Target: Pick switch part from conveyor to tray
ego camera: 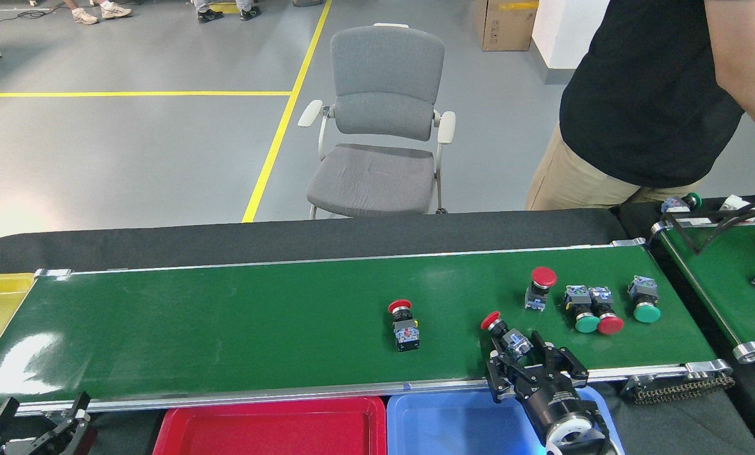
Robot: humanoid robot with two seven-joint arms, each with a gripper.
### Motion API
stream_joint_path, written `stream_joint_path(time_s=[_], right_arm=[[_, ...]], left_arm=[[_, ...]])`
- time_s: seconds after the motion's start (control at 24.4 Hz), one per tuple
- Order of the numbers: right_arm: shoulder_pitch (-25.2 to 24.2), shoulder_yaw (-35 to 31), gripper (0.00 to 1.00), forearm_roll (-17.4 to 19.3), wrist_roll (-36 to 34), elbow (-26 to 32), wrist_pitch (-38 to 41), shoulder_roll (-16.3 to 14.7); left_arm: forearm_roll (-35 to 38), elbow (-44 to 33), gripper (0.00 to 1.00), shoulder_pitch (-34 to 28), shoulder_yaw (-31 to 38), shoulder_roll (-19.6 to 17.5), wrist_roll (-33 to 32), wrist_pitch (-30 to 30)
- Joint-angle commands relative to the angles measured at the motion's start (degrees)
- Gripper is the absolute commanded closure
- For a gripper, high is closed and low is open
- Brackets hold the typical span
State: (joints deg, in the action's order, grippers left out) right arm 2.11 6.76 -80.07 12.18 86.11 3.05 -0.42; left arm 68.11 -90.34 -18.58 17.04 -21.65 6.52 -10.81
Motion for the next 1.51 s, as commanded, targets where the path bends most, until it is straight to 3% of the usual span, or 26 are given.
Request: stream_joint_path(time_s=[0.0, 0.12, 0.29, 0.33, 0.37, 0.41, 0.45, 0.65, 0.74, 0.86, 0.94, 1.06, 1.27, 1.47], right_arm=[[0.7, 0.2, 0.98, 0.0, -0.4, 1.4, 0.6, -0.3], [-0.1, 2.6, 0.98, 0.1, -0.5, 5.5, 8.0, -0.3], [-1.7, 8.2, 0.98, 0.1, -1.0, 9.1, 26.1, -0.1], [-1.7, 9.7, 0.93, 0.1, -1.5, 9.3, 29.0, -0.1], [-1.7, 11.6, 0.67, 0.1, -2.3, 9.3, 32.2, -0.1], [-1.7, 13.6, 0.18, 0.0, -3.2, 9.2, 34.2, -0.1], [-1.8, 15.6, 0.01, 0.0, -3.5, 9.1, 35.1, -0.2], [-2.2, 17.6, 0.0, 0.4, -3.5, 8.9, 34.9, -0.1], [-3.3, 15.2, 0.0, 2.8, -3.6, 9.3, 34.4, -0.1], [-8.7, 0.5, 0.03, 7.5, -3.6, 12.0, 30.5, 1.6], [-11.9, -8.3, 0.03, 7.8, -4.3, 12.9, 26.3, 5.2], [-13.8, -18.9, 0.06, 7.8, -9.4, 12.8, 20.0, 7.5], [-15.0, -19.5, 0.07, 6.2, -10.5, 12.7, 8.1, 7.0], [-10.2, -14.8, 0.06, -0.4, -8.2, 11.6, 7.0, 6.9]], left_arm=[[0.0, -0.7, 0.0, 0.1, 0.4, -0.9, 0.2, -0.3], [0.0, -0.8, 0.0, 0.0, 0.4, -0.9, 0.2, -0.3], [0.0, -0.7, 0.0, -0.1, 0.5, -0.9, 0.2, -0.3], [0.0, -0.7, 0.0, -0.1, 0.5, -0.9, 0.2, -0.3], [0.0, -0.7, 0.0, -0.1, 0.5, -0.9, 0.2, -0.3], [0.0, -0.7, 0.0, -0.1, 0.4, -0.9, 0.2, -0.3], [0.0, -0.9, 0.0, -0.1, 0.2, -0.8, 0.2, -0.3], [0.3, -1.6, 0.0, -0.5, -0.1, -0.8, 0.2, -0.6], [0.4, -2.7, 0.0, -0.5, -2.9, -0.7, 0.2, -0.2], [0.6, -6.7, 0.0, -0.2, -6.9, 0.0, -0.5, 1.4], [1.7, -9.1, 0.0, 0.4, -9.7, 0.2, -3.1, 5.5], [6.4, -10.2, 0.0, 6.6, -21.0, 0.6, -6.1, 12.1], [8.9, -9.2, 0.0, 13.6, -31.7, 4.0, -9.6, 17.1], [8.9, -4.2, 0.0, 18.9, -35.5, 7.1, -11.5, 17.6]])
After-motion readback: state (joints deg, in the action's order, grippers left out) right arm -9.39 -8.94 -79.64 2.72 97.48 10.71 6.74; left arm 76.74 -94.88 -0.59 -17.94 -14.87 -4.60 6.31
